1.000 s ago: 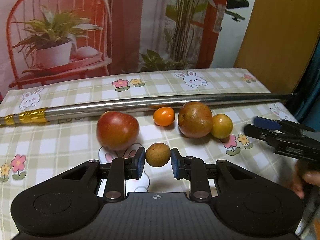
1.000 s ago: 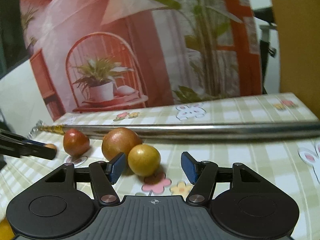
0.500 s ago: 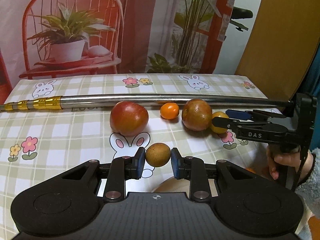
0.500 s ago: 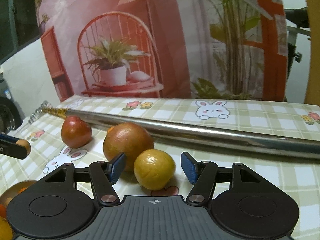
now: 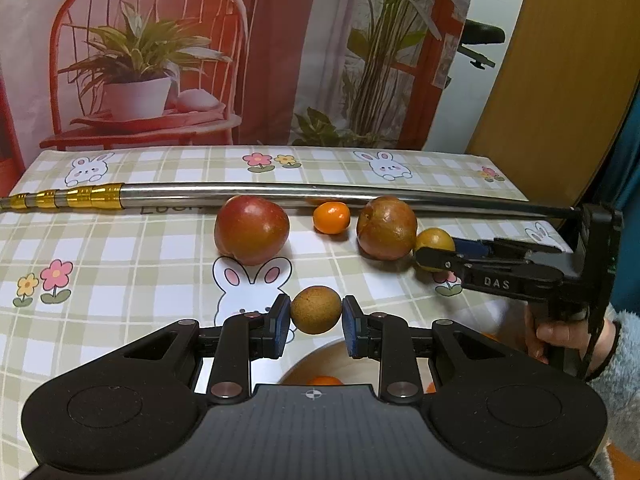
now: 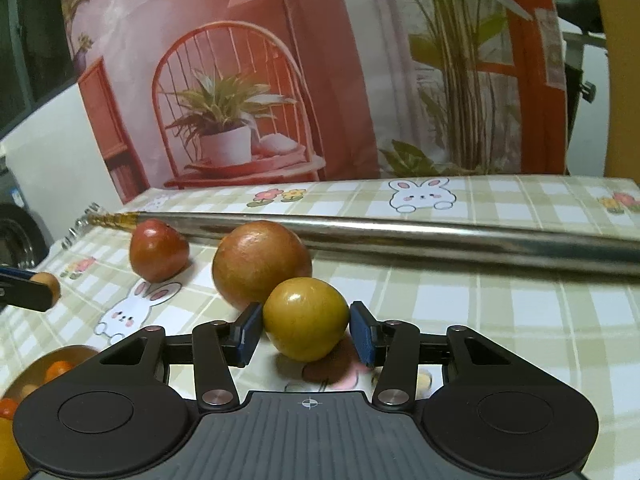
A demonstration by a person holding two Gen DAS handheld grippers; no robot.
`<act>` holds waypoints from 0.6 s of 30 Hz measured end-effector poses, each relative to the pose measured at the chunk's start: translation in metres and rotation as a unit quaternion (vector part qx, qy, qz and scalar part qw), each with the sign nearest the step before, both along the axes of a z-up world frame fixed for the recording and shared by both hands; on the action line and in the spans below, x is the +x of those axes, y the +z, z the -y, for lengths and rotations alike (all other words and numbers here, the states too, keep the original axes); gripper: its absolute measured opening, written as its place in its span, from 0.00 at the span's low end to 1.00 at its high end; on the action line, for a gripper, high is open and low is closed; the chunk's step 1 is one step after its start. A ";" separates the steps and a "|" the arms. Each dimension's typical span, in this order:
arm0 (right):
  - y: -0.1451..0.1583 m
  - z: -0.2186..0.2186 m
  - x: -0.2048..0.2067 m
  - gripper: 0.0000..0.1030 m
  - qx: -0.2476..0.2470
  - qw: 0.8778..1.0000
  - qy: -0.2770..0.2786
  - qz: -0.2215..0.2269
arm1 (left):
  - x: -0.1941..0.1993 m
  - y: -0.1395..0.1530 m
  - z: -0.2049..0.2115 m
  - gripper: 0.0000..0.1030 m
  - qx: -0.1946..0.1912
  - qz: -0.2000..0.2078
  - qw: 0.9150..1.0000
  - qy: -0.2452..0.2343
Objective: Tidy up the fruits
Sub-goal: 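Carry the kiwi with the left tool toward the plate while the right tool carries the grapefruit there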
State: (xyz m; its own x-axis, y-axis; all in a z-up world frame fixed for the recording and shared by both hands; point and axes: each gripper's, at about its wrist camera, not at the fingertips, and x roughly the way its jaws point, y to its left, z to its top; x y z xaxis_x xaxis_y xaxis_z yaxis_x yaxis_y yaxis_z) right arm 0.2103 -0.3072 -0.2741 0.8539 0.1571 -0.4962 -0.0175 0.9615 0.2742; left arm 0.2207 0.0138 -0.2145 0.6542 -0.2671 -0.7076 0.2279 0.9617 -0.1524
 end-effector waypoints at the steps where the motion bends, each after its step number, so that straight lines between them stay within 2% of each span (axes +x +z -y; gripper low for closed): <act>1: -0.001 0.000 -0.005 0.42 0.006 1.000 -0.002 0.002 | -0.001 0.000 -0.001 0.29 -0.002 0.001 1.000 0.001; 7: -0.001 -0.004 -0.026 0.42 0.021 1.000 -0.007 0.020 | -0.010 -0.004 -0.006 0.29 -0.012 -0.007 1.000 0.015; 13: -0.001 -0.001 -0.027 0.42 0.033 0.999 -0.005 0.021 | -0.017 -0.008 -0.023 0.28 -0.039 -0.027 0.998 0.045; 18: -0.001 0.001 -0.028 0.42 0.040 0.999 -0.007 0.026 | -0.026 -0.009 -0.032 0.28 -0.043 -0.038 0.997 0.057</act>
